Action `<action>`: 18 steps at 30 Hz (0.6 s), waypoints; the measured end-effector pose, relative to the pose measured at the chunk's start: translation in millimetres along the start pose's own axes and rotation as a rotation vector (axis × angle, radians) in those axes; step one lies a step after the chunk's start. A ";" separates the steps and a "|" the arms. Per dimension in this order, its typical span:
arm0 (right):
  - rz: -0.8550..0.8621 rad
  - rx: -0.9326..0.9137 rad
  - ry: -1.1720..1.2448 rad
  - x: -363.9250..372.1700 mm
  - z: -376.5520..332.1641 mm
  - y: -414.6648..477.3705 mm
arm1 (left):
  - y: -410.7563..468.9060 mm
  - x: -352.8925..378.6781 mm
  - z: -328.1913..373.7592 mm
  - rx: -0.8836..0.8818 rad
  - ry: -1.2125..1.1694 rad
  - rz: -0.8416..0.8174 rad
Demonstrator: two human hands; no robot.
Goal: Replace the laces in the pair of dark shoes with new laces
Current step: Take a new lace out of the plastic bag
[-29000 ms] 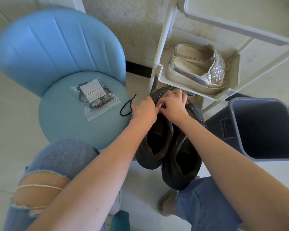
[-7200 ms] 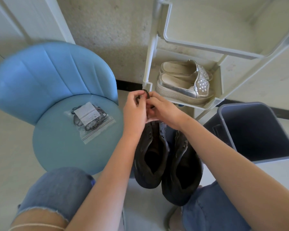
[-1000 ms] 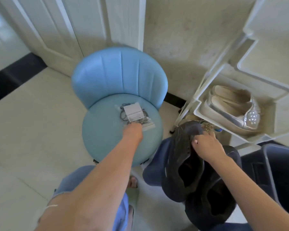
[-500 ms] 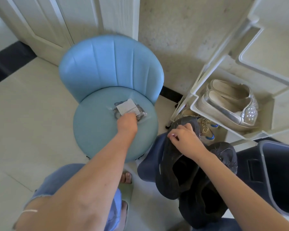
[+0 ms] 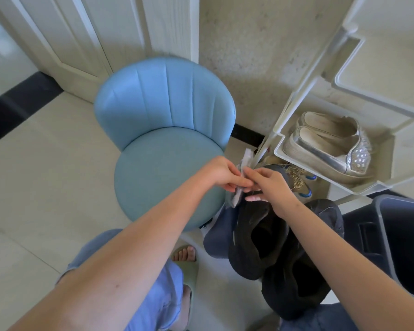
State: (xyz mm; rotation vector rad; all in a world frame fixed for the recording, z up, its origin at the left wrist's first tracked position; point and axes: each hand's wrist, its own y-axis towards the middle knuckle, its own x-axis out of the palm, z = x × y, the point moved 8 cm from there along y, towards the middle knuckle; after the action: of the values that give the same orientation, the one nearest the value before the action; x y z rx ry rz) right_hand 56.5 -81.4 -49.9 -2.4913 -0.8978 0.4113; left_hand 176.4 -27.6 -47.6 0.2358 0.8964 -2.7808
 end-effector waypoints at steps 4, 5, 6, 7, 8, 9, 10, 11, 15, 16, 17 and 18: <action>-0.069 -0.048 0.075 0.4 -9.4 -4.5 | -4.4 3.6 9.3 0.013 -0.057 -0.043; -0.089 -0.045 0.104 1.6 -10.7 -5.4 | -5.1 3.7 9.3 0.002 -0.070 -0.050; -0.100 -0.048 0.119 2.0 -12.0 -5.7 | -5.7 3.9 8.8 -0.011 -0.070 -0.059; -0.094 -0.058 0.114 0.8 -13.2 -5.7 | -6.6 4.6 7.9 -0.020 -0.068 -0.071; -0.073 -0.069 0.103 -1.6 -14.0 -4.7 | -7.5 5.4 7.1 -0.029 -0.076 -0.084; -0.044 -0.075 0.093 -4.6 -13.9 -3.2 | -8.4 6.5 6.6 -0.038 -0.104 -0.098; -0.018 -0.075 0.085 -6.9 -13.0 -1.7 | -9.0 6.8 5.7 -0.049 -0.140 -0.104; 0.000 -0.074 0.081 -7.6 -11.8 -0.9 | -9.4 5.9 4.9 -0.064 -0.177 -0.101; 0.045 -0.065 0.071 -11.9 -8.6 0.9 | -10.3 -1.8 -0.8 -0.138 -0.390 -0.053; 0.047 -0.071 0.067 -14.3 -9.6 0.8 | -10.3 -3.6 -1.2 -0.140 -0.423 -0.037; 0.035 -0.087 0.058 -15.5 -12.4 0.1 | -9.7 -5.4 -0.2 -0.122 -0.396 -0.014; 0.009 -0.107 0.046 -15.2 -16.0 -1.2 | -9.5 -6.3 2.4 -0.090 -0.343 0.008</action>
State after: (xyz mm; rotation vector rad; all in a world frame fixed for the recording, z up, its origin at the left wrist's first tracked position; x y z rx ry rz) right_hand 51.4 -95.7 -33.8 -2.5920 -0.9121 0.3151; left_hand 179.9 -20.5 -39.0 -0.2440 0.9222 -2.6491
